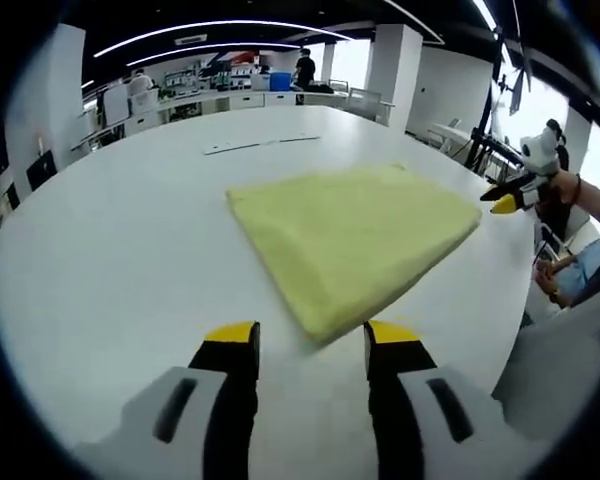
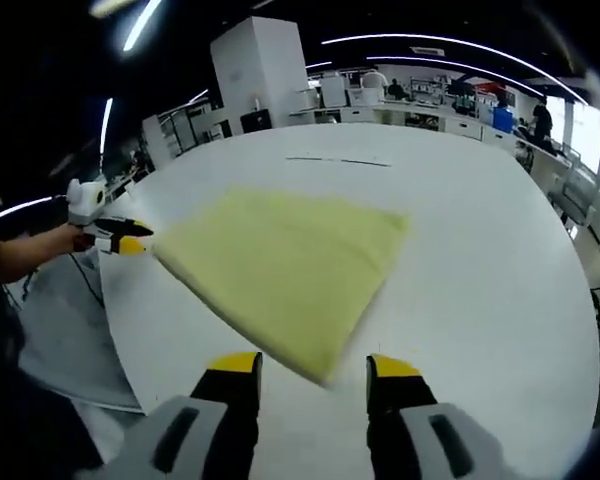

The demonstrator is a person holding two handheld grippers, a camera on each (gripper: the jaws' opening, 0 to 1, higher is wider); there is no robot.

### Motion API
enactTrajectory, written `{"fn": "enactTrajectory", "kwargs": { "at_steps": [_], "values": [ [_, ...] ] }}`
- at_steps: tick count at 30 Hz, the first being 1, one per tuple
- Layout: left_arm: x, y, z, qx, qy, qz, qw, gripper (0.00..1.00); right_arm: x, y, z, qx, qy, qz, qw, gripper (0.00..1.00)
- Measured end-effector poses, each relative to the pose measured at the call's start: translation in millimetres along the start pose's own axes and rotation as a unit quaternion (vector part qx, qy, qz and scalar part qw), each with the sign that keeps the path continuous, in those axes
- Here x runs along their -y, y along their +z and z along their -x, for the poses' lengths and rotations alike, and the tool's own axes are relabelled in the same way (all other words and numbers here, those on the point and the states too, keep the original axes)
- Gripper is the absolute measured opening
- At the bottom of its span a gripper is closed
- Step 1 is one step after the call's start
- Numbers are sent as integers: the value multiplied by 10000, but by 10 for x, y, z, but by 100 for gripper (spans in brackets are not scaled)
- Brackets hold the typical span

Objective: Fold the garment on the visible template until the final outline fits inside the template.

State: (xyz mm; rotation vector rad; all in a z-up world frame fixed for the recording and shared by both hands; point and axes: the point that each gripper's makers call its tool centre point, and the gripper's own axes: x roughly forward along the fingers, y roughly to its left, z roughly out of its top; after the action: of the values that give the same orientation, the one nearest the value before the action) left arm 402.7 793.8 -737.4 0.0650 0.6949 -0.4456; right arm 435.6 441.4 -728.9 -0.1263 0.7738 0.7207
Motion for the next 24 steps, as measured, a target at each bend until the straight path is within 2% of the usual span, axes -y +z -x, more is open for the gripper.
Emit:
{"fn": "enactTrajectory", "kwargs": {
  "at_steps": [3, 6, 8, 14, 19, 24],
  "values": [
    [29, 132, 107, 176, 110, -75, 9998, 55, -88, 98, 55, 115, 20, 137, 9998, 61],
    [84, 225, 204, 256, 128, -48, 9996, 59, -129, 175, 107, 191, -105, 191, 9996, 77],
    [129, 274, 259, 300, 126, -74, 9994, 64, -184, 232, 153, 279, -85, 181, 9994, 83],
    [237, 393, 378, 612, -26, 435, 9972, 79, -315, 394, 308, 503, -71, 205, 9985, 91],
    [254, 419, 468, 627, 97, 366, 9973, 86, -455, 503, 411, 711, -2, 114, 9974, 99],
    [298, 480, 551, 672, 111, 350, 9971, 93, -549, 524, 423, 713, 119, 28, 9974, 100]
  ]
}}
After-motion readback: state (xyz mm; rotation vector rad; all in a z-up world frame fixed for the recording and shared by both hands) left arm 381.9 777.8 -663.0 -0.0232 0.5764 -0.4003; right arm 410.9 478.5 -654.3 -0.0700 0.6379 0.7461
